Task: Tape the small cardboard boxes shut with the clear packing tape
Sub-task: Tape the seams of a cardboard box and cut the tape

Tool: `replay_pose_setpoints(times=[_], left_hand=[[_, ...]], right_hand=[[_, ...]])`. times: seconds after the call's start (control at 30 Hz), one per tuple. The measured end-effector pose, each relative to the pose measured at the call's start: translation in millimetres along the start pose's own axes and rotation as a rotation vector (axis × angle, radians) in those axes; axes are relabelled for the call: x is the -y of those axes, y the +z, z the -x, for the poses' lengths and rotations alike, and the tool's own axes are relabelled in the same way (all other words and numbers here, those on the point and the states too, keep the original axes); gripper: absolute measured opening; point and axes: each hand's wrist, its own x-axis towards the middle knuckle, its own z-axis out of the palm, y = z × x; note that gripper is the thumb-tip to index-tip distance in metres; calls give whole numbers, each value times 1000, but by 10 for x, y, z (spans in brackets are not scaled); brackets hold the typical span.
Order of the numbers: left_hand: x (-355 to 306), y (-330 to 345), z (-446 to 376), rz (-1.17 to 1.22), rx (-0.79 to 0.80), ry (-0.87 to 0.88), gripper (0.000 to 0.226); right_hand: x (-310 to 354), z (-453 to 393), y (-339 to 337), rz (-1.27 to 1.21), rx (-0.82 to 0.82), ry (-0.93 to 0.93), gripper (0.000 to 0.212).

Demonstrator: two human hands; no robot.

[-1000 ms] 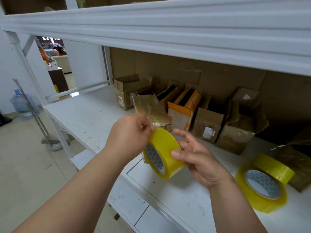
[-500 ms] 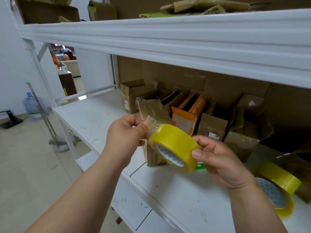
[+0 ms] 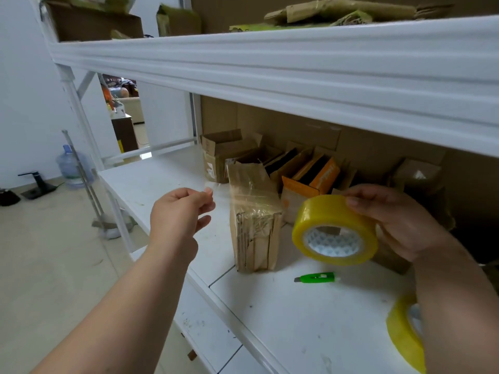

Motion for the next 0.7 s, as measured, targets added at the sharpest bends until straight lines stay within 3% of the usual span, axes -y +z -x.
replay_pose_setpoints(times=[0.1,0.13,0.43,0.7], left_hand=[[83,40,-27,30,-33,-38,12],[100,46,-33,40,-49,-44,10],[227,76,-64,47,-93,-69,12],[455,74,-146,49,-75,-223,11]], right_hand=[[64,-184,58,95,-94,46,11],[58,-255,61,119,-120,51,8],[57,-664,124,278,-175,87,35],[-115,-729,206,381,-110,140,16]])
